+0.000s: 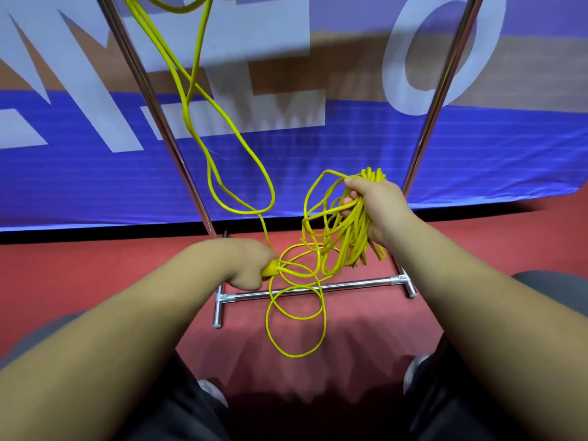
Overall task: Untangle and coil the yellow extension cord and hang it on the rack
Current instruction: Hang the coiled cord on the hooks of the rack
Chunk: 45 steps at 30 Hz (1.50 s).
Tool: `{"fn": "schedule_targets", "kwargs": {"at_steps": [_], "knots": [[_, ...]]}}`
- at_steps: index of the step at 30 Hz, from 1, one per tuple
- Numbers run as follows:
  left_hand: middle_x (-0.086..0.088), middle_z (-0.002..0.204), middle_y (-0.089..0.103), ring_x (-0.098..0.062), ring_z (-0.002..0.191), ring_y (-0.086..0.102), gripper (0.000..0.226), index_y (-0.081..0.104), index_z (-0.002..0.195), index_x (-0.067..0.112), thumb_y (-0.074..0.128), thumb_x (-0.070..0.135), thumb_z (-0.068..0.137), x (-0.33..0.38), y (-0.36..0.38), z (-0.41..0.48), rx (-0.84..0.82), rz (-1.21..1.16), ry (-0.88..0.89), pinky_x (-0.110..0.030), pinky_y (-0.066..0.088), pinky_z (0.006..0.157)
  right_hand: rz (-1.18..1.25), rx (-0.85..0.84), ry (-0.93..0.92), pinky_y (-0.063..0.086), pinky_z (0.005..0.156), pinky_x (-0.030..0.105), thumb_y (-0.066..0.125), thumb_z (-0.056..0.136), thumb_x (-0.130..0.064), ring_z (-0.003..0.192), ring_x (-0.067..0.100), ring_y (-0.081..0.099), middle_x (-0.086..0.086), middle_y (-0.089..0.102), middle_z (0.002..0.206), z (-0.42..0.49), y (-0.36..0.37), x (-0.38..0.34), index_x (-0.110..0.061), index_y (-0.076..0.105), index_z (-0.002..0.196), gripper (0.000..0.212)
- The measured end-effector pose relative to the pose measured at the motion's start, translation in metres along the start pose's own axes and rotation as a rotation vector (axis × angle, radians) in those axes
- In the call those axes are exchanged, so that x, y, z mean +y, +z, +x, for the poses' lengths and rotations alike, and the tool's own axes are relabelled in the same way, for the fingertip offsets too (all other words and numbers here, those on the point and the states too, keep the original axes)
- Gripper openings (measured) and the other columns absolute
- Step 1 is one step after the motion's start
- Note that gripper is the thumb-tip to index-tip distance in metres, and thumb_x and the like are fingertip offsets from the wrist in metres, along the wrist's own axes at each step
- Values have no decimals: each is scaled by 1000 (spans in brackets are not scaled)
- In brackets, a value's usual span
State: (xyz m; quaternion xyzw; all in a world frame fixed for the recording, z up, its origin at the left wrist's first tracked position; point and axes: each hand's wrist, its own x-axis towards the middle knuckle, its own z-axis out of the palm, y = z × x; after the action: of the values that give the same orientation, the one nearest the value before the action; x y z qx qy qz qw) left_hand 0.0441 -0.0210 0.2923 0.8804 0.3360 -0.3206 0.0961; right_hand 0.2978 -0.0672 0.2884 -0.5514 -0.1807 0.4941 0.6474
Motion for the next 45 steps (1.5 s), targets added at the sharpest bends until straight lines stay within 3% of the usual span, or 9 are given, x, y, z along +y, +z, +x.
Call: {"fn": "schedule_targets", "kwargs": {"at_steps": [6, 9, 17, 25, 28, 34, 37, 41, 45], "knots": [[-14, 129, 62, -32, 104, 66, 48, 56, 133, 12, 43, 46, 101, 24, 35, 20, -172, -91, -170, -34, 53, 86, 244, -39, 134, 60, 58, 33, 62, 99, -8, 49, 13, 61, -1, 48, 55, -7, -5, -16, -11, 59, 74, 25], [-9, 112, 73, -27, 77, 65, 33, 65, 116, 18, 56, 43, 96, 17, 46, 23, -176, -126, -194, -30, 58, 73, 272, -174, 195, 46, 47, 26, 57, 100, -12, 41, 9, 42, -5, 43, 60, -8, -17, -23, -18, 52, 79, 23], [6, 82, 70, -22, 85, 70, 64, 71, 87, 19, 84, 74, 56, -16, 39, 21, 4, -205, -422, -31, 58, 78, -65, -362, 274, 36, 40, 25, 58, 99, -11, 37, 9, 31, -3, 44, 67, -13, -38, -27, -18, 50, 82, 20], [-2, 83, 67, -19, 70, 66, 31, 65, 105, 39, 74, 12, 92, -21, 54, 17, 202, -777, -114, -53, 63, 75, -287, -348, 268, 39, 41, 29, 61, 94, -8, 37, 13, 31, 0, 41, 63, -23, -41, -21, -14, 48, 73, 25], [-13, 88, 61, -28, 69, 56, 34, 57, 105, 17, 51, -12, 88, -19, 47, 10, 189, -935, -1, -46, 55, 58, -324, -366, 271, 39, 42, 29, 62, 94, -9, 38, 13, 31, 1, 42, 63, -26, -39, -22, -14, 48, 72, 26], [10, 70, 68, -10, 73, 66, 32, 59, 69, 24, 51, -7, 76, -16, 21, -2, 542, -738, 59, -34, 53, 73, -403, -430, 259, 39, 44, 28, 62, 94, -6, 41, 15, 31, 3, 45, 65, -35, -34, -23, -12, 51, 74, 24], [7, 67, 64, -15, 71, 62, 30, 62, 70, 28, 46, 2, 70, 0, 27, -1, 400, -812, 144, -31, 51, 71, -382, -458, 278, 38, 43, 28, 60, 95, -6, 40, 13, 29, 1, 41, 63, -38, -31, -20, -14, 48, 73, 27], [-2, 104, 74, -6, 72, 57, 27, 64, 111, 22, 51, 5, 95, 36, 60, 14, 121, -664, 152, -22, 48, 70, -300, -496, 296, 37, 44, 29, 59, 97, -8, 39, 12, 28, 0, 38, 63, -42, -23, -19, -16, 45, 73, 28], [-4, 116, 72, -13, 88, 61, 34, 62, 124, 17, 56, 18, 91, 67, 77, 30, -29, -568, 208, -30, 54, 88, -252, -487, 291, 36, 43, 28, 58, 98, -6, 39, 11, 29, -1, 39, 61, -49, -11, -21, -16, 47, 74, 29]]}}
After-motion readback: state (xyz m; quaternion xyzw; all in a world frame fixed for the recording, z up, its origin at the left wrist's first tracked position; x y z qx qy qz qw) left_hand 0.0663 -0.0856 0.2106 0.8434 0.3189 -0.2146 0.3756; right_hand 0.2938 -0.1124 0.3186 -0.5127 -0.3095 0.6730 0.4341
